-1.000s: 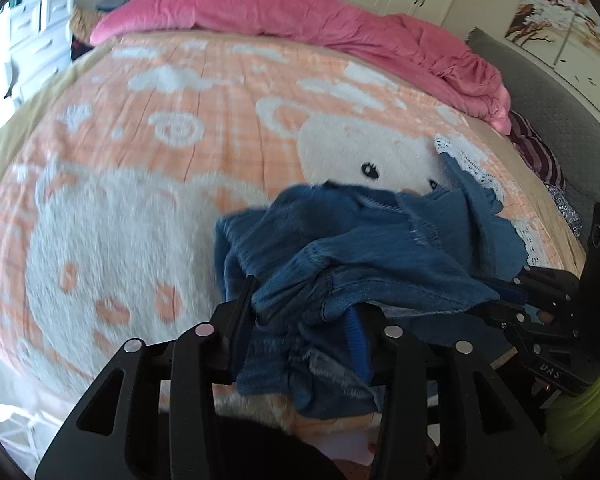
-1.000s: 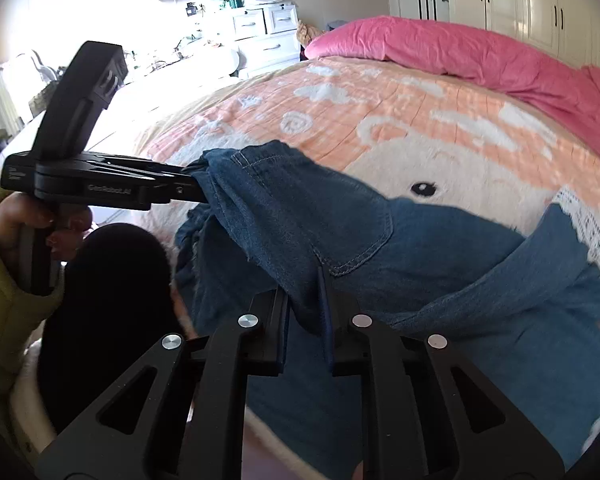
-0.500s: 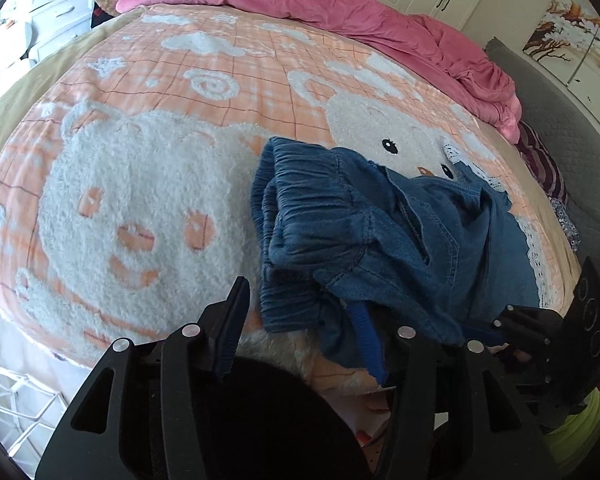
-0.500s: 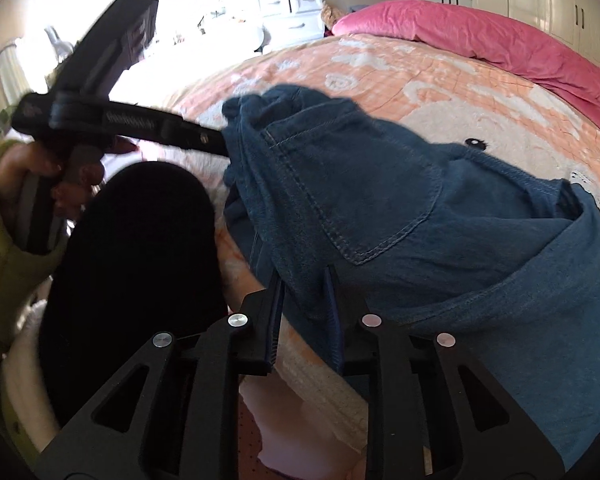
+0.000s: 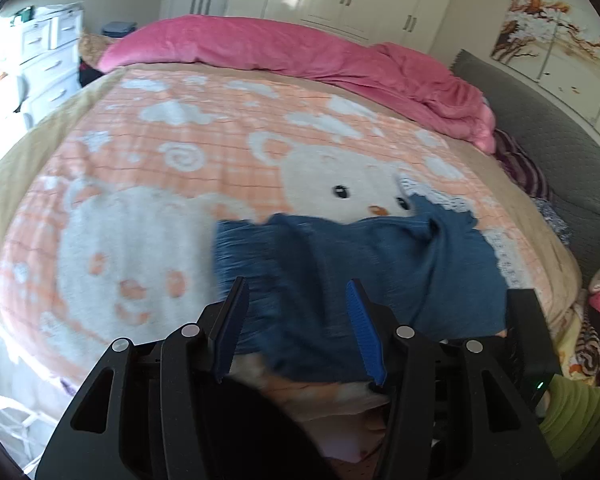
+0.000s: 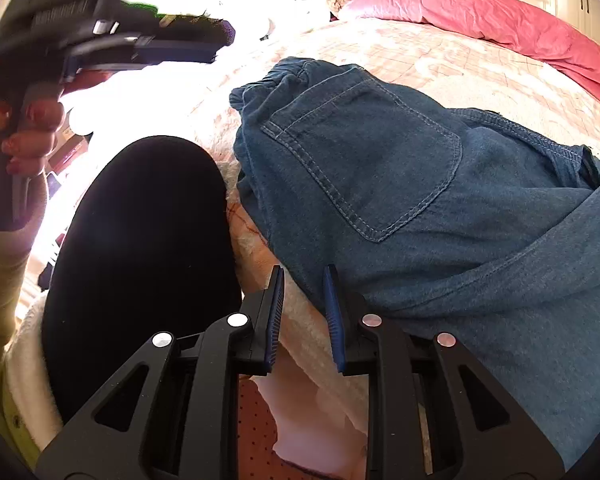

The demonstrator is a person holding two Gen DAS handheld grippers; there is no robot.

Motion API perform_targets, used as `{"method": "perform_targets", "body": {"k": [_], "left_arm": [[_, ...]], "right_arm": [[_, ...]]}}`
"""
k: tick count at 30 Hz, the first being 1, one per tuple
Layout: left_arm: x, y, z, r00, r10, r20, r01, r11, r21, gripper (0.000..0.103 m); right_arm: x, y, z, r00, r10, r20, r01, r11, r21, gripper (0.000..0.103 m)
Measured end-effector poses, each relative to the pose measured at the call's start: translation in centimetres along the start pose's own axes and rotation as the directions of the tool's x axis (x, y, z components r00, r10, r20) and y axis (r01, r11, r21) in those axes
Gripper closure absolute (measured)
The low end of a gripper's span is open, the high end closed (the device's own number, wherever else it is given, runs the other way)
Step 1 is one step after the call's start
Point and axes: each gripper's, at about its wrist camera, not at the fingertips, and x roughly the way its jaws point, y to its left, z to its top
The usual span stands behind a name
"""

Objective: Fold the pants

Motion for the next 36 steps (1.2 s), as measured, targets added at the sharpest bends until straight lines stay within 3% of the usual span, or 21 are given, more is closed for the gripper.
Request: {"method": "perform_targets", "body": {"k": [4, 8, 10, 15, 23, 28, 32, 36], "left_arm": [[2.9, -2.5, 0.1, 0.998, -0.042, -0.045, 0.045, 0.997, 0.055, 0.054], [6.2, -3.0, -1.6, 0.990, 0.059, -0.129, -0.046, 0.994, 0.103, 0.053], [7.0, -2.9, -2.7, 0.985, 0.074, -0.158, -0.054, 0.990, 0.128, 0.042], [7.4, -1.8, -3.4, 0.977, 0.043, -0.207, -0.024, 0.996, 0.090, 0.042], [7.7, -1.7, -4.1, 0.974, 0.041, -0.221, -0.021, 0.996, 0.091, 0.038], [7.9, -1.4, -4.1, 0.975, 0.021, -0.223, -0.005, 0.997, 0.072, 0.037], [8.0, -1.4, -4.1, 0.974, 0.022, -0.223, -0.006, 0.997, 0.071, 0.037], [7.9, -1.2, -4.0, 0.977, 0.014, -0.215, 0.000, 0.998, 0.066, 0.035]], "right_arm": [[-0.9, -0.3, -0.1, 1.000, 0.018, 0.004, -0.018, 1.000, 0.023, 0.088], [-3.3, -1.4, 0.0, 0.998, -0.009, 0.060, 0.004, 0.997, 0.081, 0.086], [-5.2, -2.1, 0.1, 0.991, -0.073, 0.112, 0.061, 0.992, 0.108, 0.077], [-7.7, -4.0, 1.0, 0.968, -0.168, 0.187, 0.133, 0.974, 0.182, 0.062], [-4.5, -4.6, 4.0, 0.976, -0.183, 0.116, 0.159, 0.970, 0.185, 0.048], [-0.2, -6.9, 2.9, 0.970, -0.231, -0.071, 0.241, 0.931, 0.273, 0.047], [0.0, -6.4, 2.2, 0.967, -0.249, -0.043, 0.252, 0.935, 0.249, 0.044], [-2.2, -6.6, 1.9, 0.980, -0.197, 0.037, 0.177, 0.936, 0.303, 0.043]]}}
